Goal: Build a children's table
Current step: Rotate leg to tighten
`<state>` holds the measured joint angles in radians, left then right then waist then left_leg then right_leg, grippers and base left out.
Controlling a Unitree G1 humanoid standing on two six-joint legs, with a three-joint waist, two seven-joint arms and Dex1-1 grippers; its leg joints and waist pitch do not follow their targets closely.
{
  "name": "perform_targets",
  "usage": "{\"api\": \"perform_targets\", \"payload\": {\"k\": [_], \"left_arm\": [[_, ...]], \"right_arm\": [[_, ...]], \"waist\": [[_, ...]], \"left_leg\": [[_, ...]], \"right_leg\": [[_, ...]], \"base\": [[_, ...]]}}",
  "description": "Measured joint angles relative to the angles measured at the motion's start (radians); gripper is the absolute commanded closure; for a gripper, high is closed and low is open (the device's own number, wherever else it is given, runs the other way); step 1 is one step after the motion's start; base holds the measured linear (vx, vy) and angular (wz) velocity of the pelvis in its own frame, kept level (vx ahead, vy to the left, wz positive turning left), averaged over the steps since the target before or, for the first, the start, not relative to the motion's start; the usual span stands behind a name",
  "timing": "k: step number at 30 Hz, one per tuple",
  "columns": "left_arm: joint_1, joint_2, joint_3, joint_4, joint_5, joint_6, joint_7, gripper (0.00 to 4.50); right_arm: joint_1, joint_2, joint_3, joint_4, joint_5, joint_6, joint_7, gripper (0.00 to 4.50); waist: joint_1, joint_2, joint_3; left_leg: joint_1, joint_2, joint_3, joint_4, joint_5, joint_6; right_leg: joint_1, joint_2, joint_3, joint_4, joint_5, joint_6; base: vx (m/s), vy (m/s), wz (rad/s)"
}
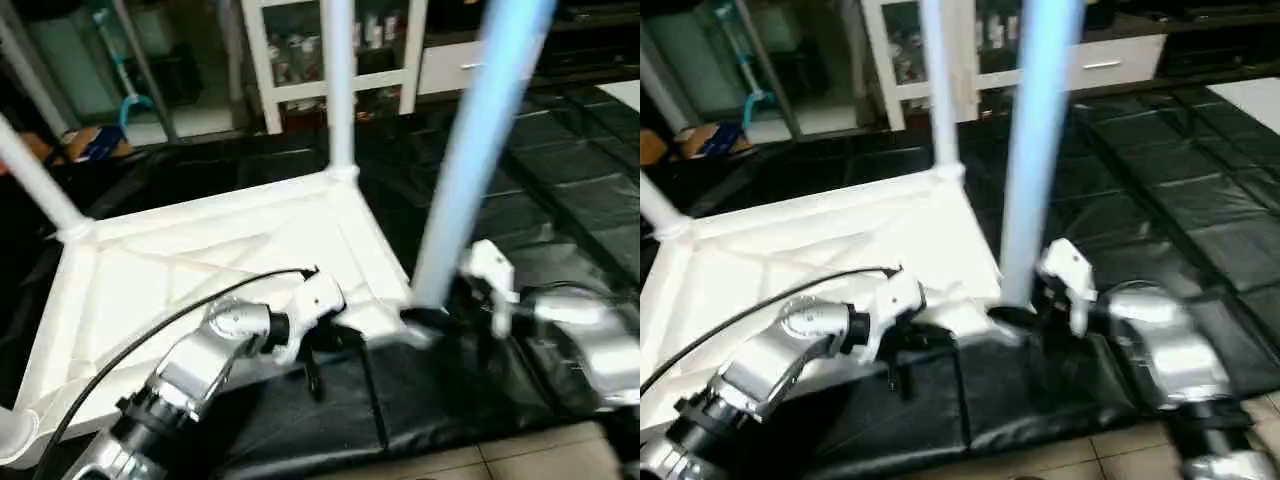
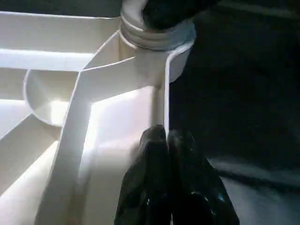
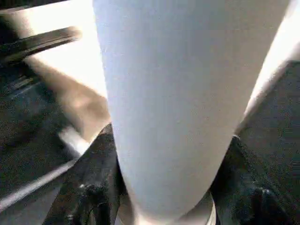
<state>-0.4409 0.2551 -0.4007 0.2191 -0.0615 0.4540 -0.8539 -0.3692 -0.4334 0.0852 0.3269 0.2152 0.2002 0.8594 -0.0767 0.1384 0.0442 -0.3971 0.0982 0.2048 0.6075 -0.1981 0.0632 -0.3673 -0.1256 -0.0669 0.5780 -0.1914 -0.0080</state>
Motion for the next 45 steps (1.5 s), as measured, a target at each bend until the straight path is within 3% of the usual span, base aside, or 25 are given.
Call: {"api": "perform_targets", "payload": {"k": [8, 14, 21, 22, 25, 26, 28, 35, 39, 45], "left_arm": [[-0.083, -0.167, 0.027, 0.158, 0.039, -0.005, 0.280, 4.50], [-0.118, -0.210, 0.037, 0.238, 0.050, -0.045, 0.326, 4.50], [-0.104, -0.184, 0.032, 0.231, 0.051, -0.078, 0.296, 4.50], [-0.097, -0.174, 0.030, 0.224, 0.048, -0.086, 0.280, 4.50], [-0.080, -0.131, 0.032, 0.195, 0.046, -0.114, 0.236, 4.50], [-0.077, -0.116, 0.034, 0.189, 0.046, -0.117, 0.222, 4.50], [-0.070, -0.103, 0.039, 0.177, 0.046, -0.119, 0.204, 4.50], [0.003, -0.020, 0.025, 0.069, 0.012, -0.134, 0.066, 4.50], [0.025, 0.030, -0.004, 0.014, -0.017, -0.131, -0.035, 4.50], [0.037, 0.053, -0.027, -0.022, -0.022, -0.124, -0.094, 4.50]], "right_arm": [[-0.049, 0.192, -0.059, 0.048, -0.108, 0.030, -0.489, 2.48], [-0.050, 0.312, -0.085, 0.046, -0.155, 0.030, -0.696, 2.50], [-0.034, 0.309, -0.096, 0.022, -0.132, 0.029, -0.634, 2.51], [-0.025, 0.302, -0.097, 0.008, -0.126, 0.031, -0.610, 1.95], [-0.008, 0.279, -0.106, -0.047, -0.040, 0.034, -0.481, 1.74], [-0.002, 0.259, -0.102, -0.072, -0.016, 0.034, -0.427, 1.44], [-0.002, 0.239, -0.092, -0.090, -0.011, 0.034, -0.381, 1.36], [0.009, 0.034, -0.046, -0.179, 0.056, 0.065, -0.071, 0.68], [0.015, -0.111, -0.006, -0.187, 0.048, 0.077, 0.107, 0.55], [0.016, -0.146, 0.027, -0.158, 0.043, 0.081, 0.185, 0.55]], "waist": [[-0.033, -0.003, 0.002], [-0.041, -0.005, 0.004], [-0.048, -0.008, 0.006], [-0.049, -0.008, 0.006], [-0.057, -0.005, 0.004], [-0.059, -0.004, 0.004], [-0.059, -0.004, 0.004], [-0.038, 0.002, 0.000], [-0.001, 0.002, -0.001], [0.034, 0.003, -0.002]], "left_leg": [[-0.005, -0.002, -0.001, 0.001, 0.000, 0.000], [-0.008, -0.002, -0.001, 0.000, 0.000, 0.000], [-0.012, -0.002, -0.002, -0.003, 0.000, 0.000], [-0.012, -0.002, -0.003, -0.003, 0.000, 0.000], [-0.020, -0.002, -0.003, -0.003, 0.000, 0.000], [-0.020, -0.002, -0.003, -0.002, 0.000, 0.000], [-0.020, -0.001, -0.003, 0.000, 0.000, 0.000], [-0.018, 0.002, -0.003, -0.001, 0.000, 0.000], [-0.013, 0.002, -0.002, 0.000, 0.000, 0.000], [-0.008, 0.002, 0.001, 0.000, 0.000, 0.000]], "right_leg": [[-0.010, -0.001, 0.002, -0.003, -0.010, 0.017], [-0.012, -0.001, 0.001, -0.003, -0.014, 0.023], [-0.015, -0.001, 0.000, -0.003, -0.015, 0.025], [-0.015, -0.001, 0.000, -0.003, -0.015, 0.025], [-0.017, -0.001, 0.000, -0.002, -0.013, 0.022], [-0.017, -0.001, 0.000, -0.002, -0.006, 0.021], [-0.017, -0.001, -0.001, -0.001, 0.003, 0.020], [-0.014, -0.001, -0.002, 0.001, 0.007, 0.013], [-0.009, -0.001, -0.001, 0.001, 0.008, 0.013], [-0.005, -0.001, 0.000, 0.000, 0.007, 0.013]], "base": [[-0.028, 0.007, 0.00], [0.000, 0.000, 0.00], [0.000, 0.000, 0.00], [0.000, 0.000, 0.00], [0.000, 0.000, 0.00], [0.000, 0.000, 0.00], [0.000, 0.000, 0.00], [0.009, -0.003, 0.01], [0.000, 0.000, 0.00], [0.000, 0.000, 0.00]]}}
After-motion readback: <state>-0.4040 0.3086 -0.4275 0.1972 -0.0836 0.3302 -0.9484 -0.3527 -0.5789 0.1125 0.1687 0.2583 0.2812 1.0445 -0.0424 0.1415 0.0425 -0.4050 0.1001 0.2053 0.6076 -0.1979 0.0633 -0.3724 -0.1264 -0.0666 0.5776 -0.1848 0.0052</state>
